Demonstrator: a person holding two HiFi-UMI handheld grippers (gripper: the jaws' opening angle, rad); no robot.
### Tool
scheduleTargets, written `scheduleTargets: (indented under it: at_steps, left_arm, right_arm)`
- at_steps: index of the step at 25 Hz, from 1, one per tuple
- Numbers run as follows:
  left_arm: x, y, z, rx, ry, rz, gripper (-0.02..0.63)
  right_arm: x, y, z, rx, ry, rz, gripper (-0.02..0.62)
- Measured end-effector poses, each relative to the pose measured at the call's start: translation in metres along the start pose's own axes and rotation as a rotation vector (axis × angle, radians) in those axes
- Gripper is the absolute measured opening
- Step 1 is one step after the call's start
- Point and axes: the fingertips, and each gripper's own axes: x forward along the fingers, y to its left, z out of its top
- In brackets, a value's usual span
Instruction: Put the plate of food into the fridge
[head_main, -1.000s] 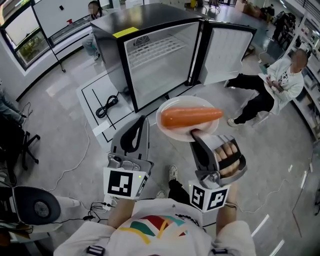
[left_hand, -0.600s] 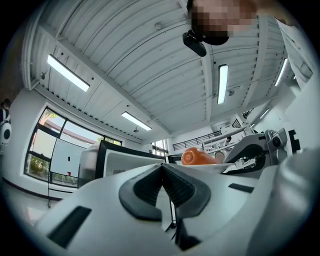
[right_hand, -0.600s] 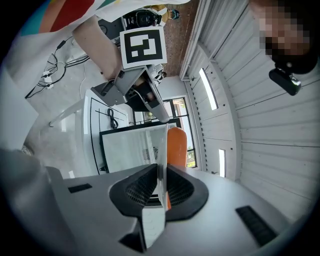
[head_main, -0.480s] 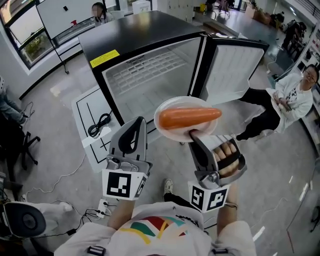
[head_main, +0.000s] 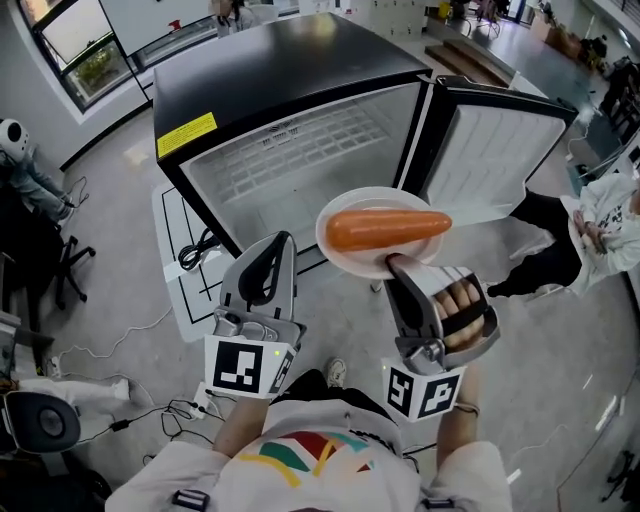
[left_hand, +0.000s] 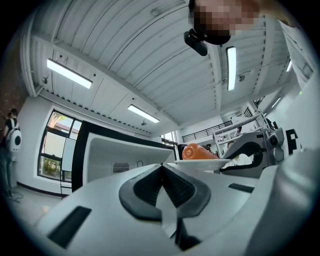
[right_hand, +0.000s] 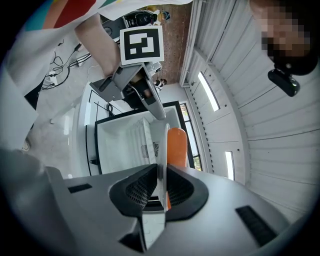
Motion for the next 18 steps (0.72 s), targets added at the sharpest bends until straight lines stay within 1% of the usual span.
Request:
scheduleTargets:
  at_steps: [6,11,18]
  left_arm:
    - [0.012,0.009,-0.012,0.007,0.032,0.042,0.006]
    - [0.020,0.015,-0.014,0.011,0.027,0.060,0.006]
    - [0.036,0.040,-0.018,0.002,0.021,0.088,0.006]
  right_arm:
    - [0.022,0.008,-0.004,0.008,-0.052,0.031,0.044]
    - [0.038,0.007,-0.006,-0.002,-0.081,0.037,0.044]
    - [0.073,0.002,-0.003,-0.021,-0.109,0.039,0.044]
